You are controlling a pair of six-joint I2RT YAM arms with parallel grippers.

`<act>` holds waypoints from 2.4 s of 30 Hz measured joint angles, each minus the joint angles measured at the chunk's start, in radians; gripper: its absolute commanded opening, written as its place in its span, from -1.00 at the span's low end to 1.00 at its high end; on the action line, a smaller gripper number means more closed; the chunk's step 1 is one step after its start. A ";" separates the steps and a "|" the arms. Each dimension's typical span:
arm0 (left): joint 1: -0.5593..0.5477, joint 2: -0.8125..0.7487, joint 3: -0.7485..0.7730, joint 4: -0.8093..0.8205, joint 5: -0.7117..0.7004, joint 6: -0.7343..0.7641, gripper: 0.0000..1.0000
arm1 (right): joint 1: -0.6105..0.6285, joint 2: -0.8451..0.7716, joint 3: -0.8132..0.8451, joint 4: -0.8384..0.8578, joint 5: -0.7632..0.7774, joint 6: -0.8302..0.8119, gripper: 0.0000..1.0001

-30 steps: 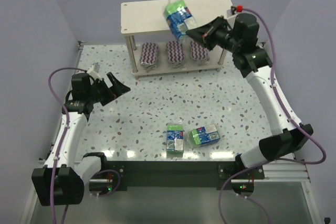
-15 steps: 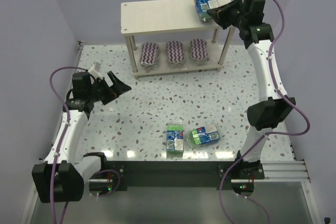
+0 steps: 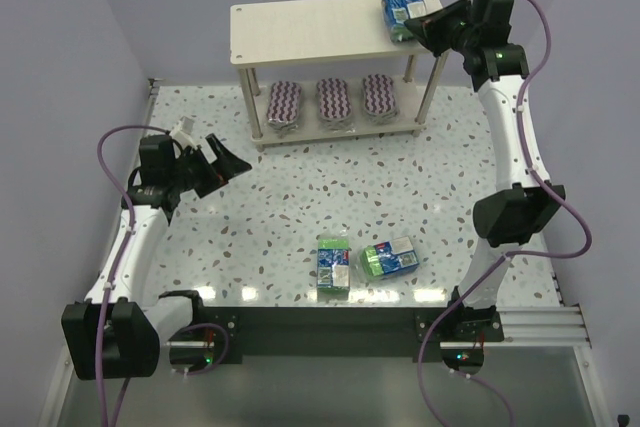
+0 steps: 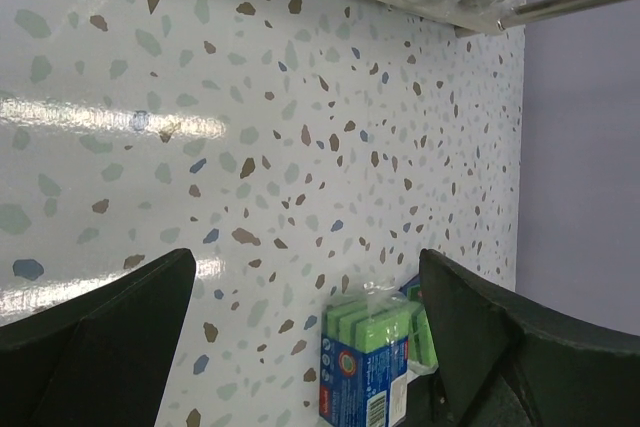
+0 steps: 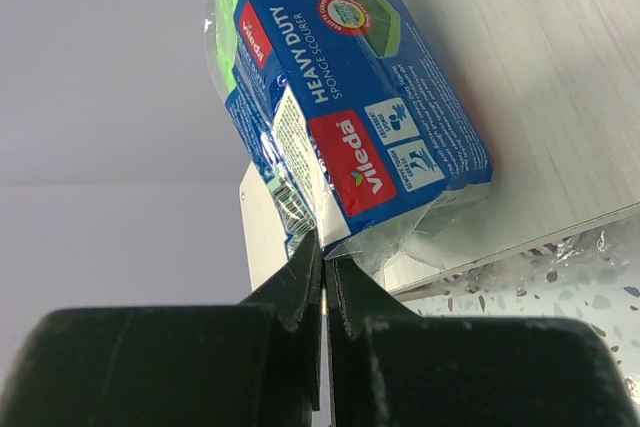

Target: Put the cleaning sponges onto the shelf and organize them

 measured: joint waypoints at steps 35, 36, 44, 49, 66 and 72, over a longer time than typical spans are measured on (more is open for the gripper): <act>0.000 0.013 -0.001 0.024 0.048 0.001 0.98 | -0.005 -0.499 -0.372 0.004 -0.036 -0.136 0.29; 0.000 0.011 -0.007 0.038 0.066 0.000 0.98 | -0.004 -0.561 -0.426 -0.022 -0.036 -0.167 0.29; -0.235 -0.017 -0.129 0.129 0.145 -0.003 0.97 | 0.080 -0.916 -0.924 -0.213 -0.024 -0.330 0.27; -0.472 -0.060 -0.240 0.124 0.112 -0.021 0.96 | 0.195 -0.958 -1.080 -0.345 0.020 -0.354 0.27; -0.883 0.169 -0.288 0.241 -0.217 -0.210 0.60 | 0.317 -1.003 -1.212 -0.397 0.084 -0.376 0.25; -0.894 0.282 -0.214 0.290 -0.238 -0.201 -0.23 | 0.318 -1.006 -1.221 -0.395 0.097 -0.377 0.24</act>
